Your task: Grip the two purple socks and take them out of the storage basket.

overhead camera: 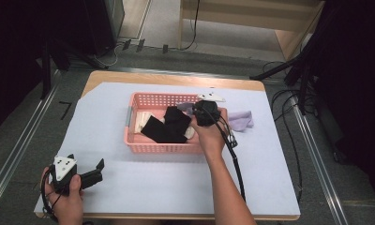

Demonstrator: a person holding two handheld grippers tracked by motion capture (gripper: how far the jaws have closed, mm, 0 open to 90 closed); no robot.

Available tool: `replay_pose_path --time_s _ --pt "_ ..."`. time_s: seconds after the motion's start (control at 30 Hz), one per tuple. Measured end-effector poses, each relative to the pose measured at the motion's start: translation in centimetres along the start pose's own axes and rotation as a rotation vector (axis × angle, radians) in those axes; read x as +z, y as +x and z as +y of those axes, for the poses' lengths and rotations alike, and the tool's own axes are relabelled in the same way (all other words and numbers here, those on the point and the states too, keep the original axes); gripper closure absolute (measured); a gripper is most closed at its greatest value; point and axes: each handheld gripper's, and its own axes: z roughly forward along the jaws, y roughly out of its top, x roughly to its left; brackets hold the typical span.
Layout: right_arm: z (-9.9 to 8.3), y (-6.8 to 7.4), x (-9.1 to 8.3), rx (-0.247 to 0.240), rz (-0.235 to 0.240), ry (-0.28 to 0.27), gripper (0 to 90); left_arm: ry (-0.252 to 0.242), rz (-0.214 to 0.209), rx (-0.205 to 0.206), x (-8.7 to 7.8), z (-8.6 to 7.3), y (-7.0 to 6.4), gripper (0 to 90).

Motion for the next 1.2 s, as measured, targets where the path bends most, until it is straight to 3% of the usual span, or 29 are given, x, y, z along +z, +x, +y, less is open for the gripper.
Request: replay_pose_path --time_s 0.03,0.17,0.23,0.33,0.43,0.7,1.2 --pt "-0.1 -0.1 -0.5 -0.008 0.015 -0.06 87.7 0.0 0.0 0.0 0.0 0.0 0.0 0.0" --pt "-0.1 -0.3 -1.1 -0.019 0.026 -0.124 87.6 0.002 0.001 0.003 0.0 0.0 0.0 0.0" --pt "-0.1 -0.5 -1.8 -0.032 0.035 -0.196 87.6 0.005 0.001 0.006 0.0 0.0 0.0 0.0" --pt "0.0 -0.6 -2.1 -0.035 0.044 -0.237 87.7 0.004 0.002 0.004 0.0 0.0 0.0 0.0" --pt "0.3 -0.8 -2.8 -0.041 0.07 -0.325 87.7 0.004 0.001 0.004 0.0 0.0 0.0 0.0" --pt "0.6 -0.9 -3.6 -0.028 0.069 -0.421 87.7 0.001 0.001 0.003 0.0 0.0 0.0 0.0" --pt "0.9 -0.9 -4.7 -0.026 0.053 -0.531 87.8 0.001 0.001 0.003 0.0 0.0 0.0 0.0"
